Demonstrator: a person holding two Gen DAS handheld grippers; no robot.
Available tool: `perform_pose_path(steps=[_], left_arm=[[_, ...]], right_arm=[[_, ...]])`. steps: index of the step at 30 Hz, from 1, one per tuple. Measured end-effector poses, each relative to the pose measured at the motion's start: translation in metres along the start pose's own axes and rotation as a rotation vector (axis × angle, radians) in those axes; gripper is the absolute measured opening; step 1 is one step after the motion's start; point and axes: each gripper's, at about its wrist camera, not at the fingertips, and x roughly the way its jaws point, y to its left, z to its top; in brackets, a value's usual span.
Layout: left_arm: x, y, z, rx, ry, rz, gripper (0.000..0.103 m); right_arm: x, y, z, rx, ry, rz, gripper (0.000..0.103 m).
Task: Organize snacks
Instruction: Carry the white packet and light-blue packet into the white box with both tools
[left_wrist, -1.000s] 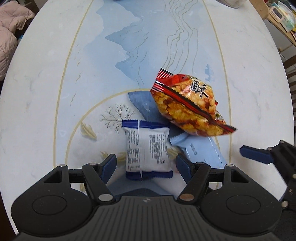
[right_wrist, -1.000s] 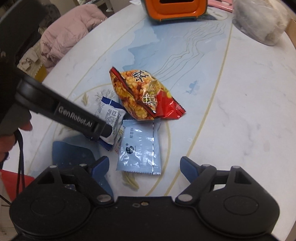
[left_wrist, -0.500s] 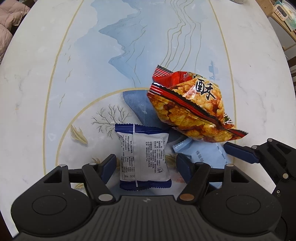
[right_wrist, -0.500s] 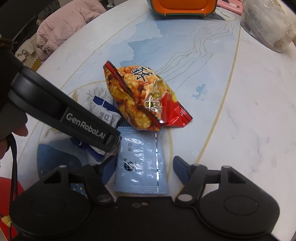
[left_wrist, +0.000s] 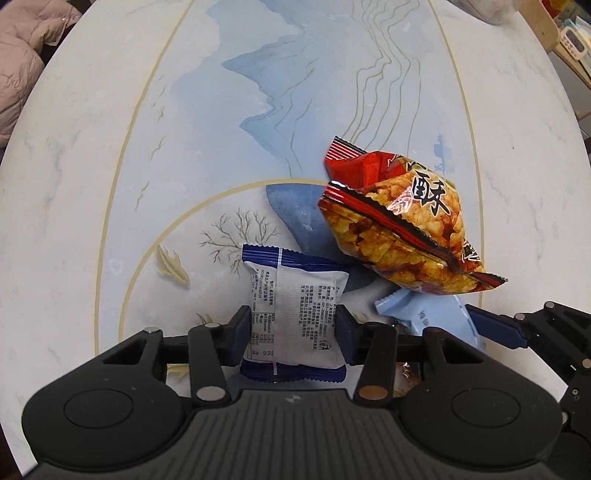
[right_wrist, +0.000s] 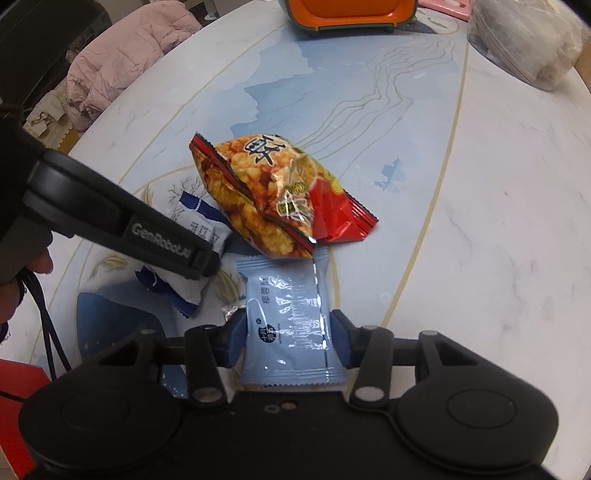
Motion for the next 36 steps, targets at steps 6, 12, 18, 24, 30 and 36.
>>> perform_pose_path(steps=[6,12,18,24,30,36], left_arm=[[-0.007,0.004,-0.010,-0.020,-0.009,-0.012,0.045],[-0.024,0.007,-0.012,-0.026,-0.035,-0.025,0.045],[-0.060,0.006,-0.020,-0.022,-0.081,-0.044,0.045],[-0.096,-0.003,-0.028,0.004,-0.130,-0.060,0.045],[-0.131,-0.005,-0.049,0.039,-0.173,-0.074,0.045],[-0.157,-0.006,-0.077,0.069,-0.195,-0.084,0.045]], right_arm=[[-0.011,-0.006,-0.004,0.034,-0.010,0.016,0.044],[-0.028,-0.011,-0.009,0.055,-0.030,0.027,0.044],[-0.056,-0.014,-0.012,0.072,-0.067,0.028,0.044],[-0.085,-0.010,-0.015,0.075,-0.112,0.037,0.044],[-0.119,0.004,-0.025,0.052,-0.154,0.050,0.044],[-0.138,0.021,-0.039,0.032,-0.163,0.047,0.044]])
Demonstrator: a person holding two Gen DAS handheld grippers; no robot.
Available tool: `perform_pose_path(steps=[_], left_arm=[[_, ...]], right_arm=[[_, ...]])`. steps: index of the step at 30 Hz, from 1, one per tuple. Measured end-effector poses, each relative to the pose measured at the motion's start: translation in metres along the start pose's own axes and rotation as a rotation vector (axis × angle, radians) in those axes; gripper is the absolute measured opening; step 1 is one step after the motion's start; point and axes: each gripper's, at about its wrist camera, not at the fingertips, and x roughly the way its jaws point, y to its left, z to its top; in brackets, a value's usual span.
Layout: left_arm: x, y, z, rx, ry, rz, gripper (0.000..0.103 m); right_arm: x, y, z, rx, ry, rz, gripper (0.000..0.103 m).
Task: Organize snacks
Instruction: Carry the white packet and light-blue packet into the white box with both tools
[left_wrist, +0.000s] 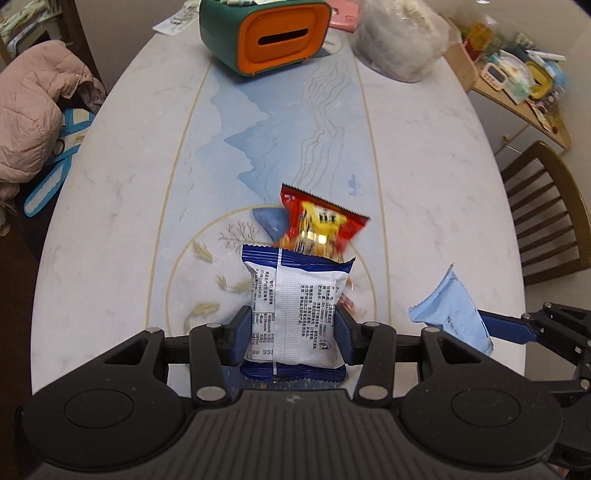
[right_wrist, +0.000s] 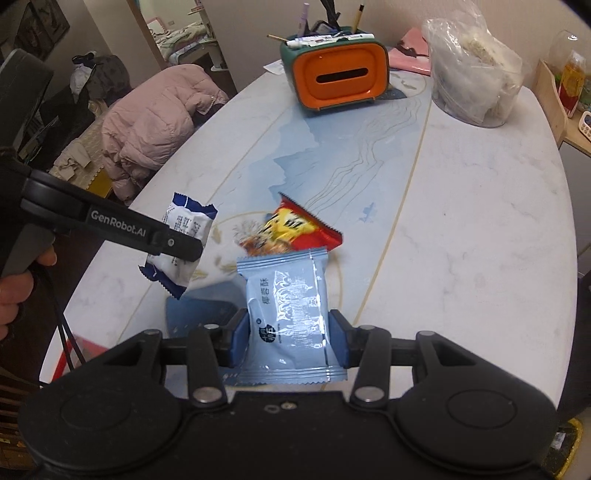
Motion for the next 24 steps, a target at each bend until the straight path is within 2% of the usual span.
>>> perform_pose_path(steps=[14,24], left_arm=[[-0.043,0.002,-0.067,0.076,0.005,-0.027,0.046],[-0.053,0.014,-0.118,0.106,0.032,-0.046,0.046]], right_arm=[[-0.037,0.042,-0.041,-0.018,-0.016,0.001,0.044],[-0.046,0.078,-0.076,-0.030,0.007,0.030,0.044]])
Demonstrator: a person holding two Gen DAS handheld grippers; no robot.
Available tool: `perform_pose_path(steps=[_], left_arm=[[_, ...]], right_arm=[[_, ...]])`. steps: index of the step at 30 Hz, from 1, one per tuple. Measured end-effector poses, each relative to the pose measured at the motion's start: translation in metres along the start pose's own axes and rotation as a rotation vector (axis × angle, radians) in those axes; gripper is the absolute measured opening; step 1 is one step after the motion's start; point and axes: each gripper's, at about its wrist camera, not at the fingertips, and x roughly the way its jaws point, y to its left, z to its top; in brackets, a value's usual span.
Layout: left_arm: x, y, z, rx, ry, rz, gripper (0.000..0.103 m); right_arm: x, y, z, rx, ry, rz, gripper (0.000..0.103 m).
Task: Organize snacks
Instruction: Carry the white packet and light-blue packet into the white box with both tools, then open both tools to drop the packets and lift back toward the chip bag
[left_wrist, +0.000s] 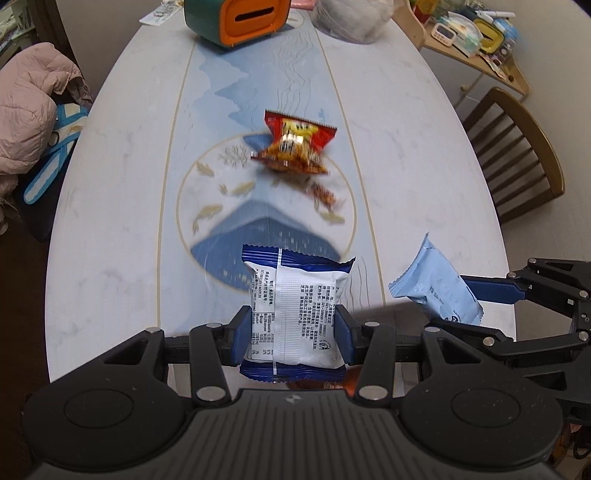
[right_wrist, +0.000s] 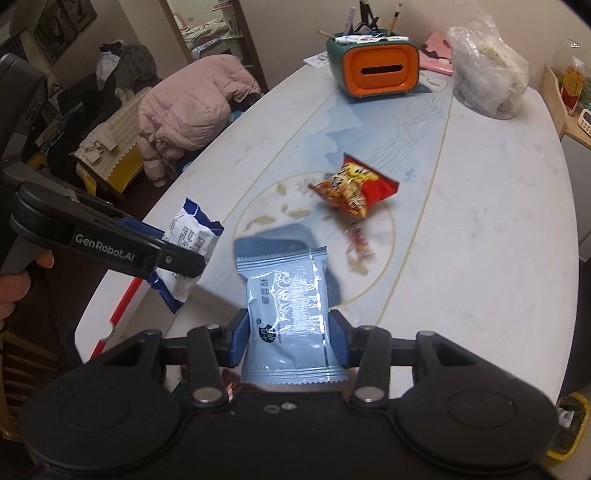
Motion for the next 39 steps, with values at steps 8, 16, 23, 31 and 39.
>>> perform_pose_path(steps=[8,16,23,31,39], left_arm=[[0.018,-0.004,-0.046,0.044,0.058,0.007,0.046],[0.042,-0.003,-0.081,0.072,0.128,0.017,0.046],[0.065,-0.005,-0.101,0.081,0.191,0.019,0.046],[0.086,-0.008,-0.114,0.096,0.230,0.035,0.046],[0.098,-0.006,-0.121,0.095,0.247,0.043,0.046]], right_arm=[[0.009,0.020,-0.035,0.008,0.047,0.016,0.044],[0.030,0.044,-0.072,-0.007,0.120,0.011,0.044],[0.045,0.059,-0.091,-0.012,0.161,0.002,0.044],[0.054,0.066,-0.104,-0.013,0.186,-0.018,0.044],[0.057,0.070,-0.107,-0.009,0.196,-0.021,0.045]])
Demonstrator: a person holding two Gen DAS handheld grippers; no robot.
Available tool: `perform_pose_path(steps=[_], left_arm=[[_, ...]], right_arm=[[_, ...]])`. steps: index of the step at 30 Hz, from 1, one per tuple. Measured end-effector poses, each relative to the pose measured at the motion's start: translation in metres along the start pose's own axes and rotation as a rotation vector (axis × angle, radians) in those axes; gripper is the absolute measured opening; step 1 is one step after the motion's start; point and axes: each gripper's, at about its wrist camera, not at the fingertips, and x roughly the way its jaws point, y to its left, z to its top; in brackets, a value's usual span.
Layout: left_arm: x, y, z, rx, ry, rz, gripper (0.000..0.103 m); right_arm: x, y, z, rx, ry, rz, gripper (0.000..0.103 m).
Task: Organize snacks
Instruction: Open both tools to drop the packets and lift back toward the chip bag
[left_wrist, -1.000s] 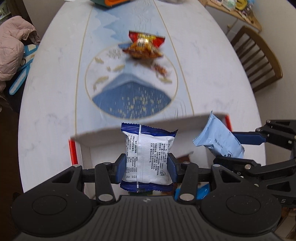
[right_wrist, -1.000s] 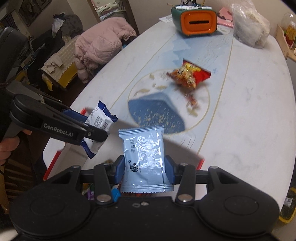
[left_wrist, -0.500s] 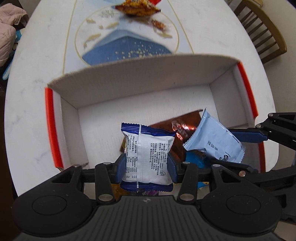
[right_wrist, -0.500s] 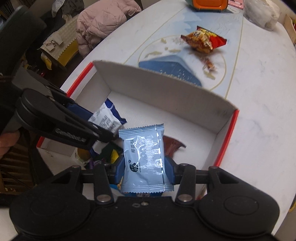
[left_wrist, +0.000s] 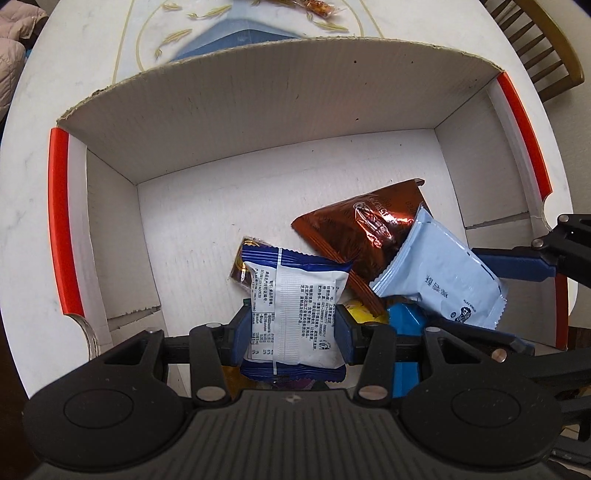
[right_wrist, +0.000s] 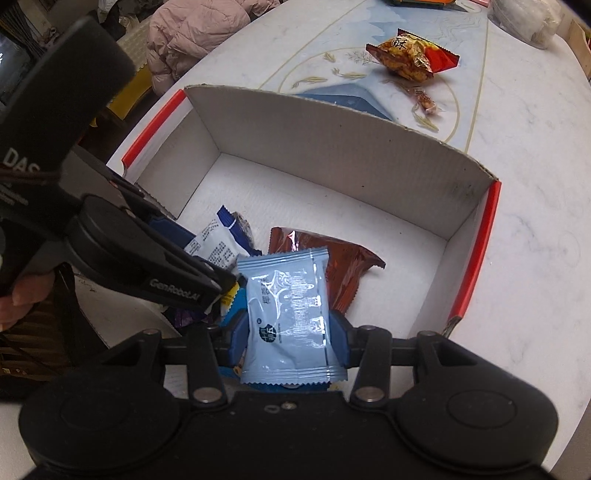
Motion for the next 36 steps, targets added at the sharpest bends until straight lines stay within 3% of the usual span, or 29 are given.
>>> perform_pose_path(steps=[16,19,26,31,36], left_arm=[[-0.014,0.001,-0.009,0.022,-0.058,-0.012,0.050],[-0.023,0.001,-0.012,0.023,-0.078,-0.019,0.053],[-0.045,0.003,-0.019,0.023,-0.140,-0.045,0.058],[-0.063,0.007,-0.021,0.022,-0.195,-0.060,0.063],[-0.081,0.010,-0.018,0.011,-0.243,-0.071,0.063]], right_arm=[[-0.007,-0.006,0.000,0.026,-0.022,-0.001,0.053],[-0.013,-0.008,0.000,0.033,-0.043,0.007,0.066],[-0.028,-0.008,0.002,0.033,-0.078,0.032,0.069],[-0.042,-0.007,0.005,0.036,-0.119,0.053,0.083],[-0.058,-0.006,0.013,0.025,-0.151,0.071,0.084]])
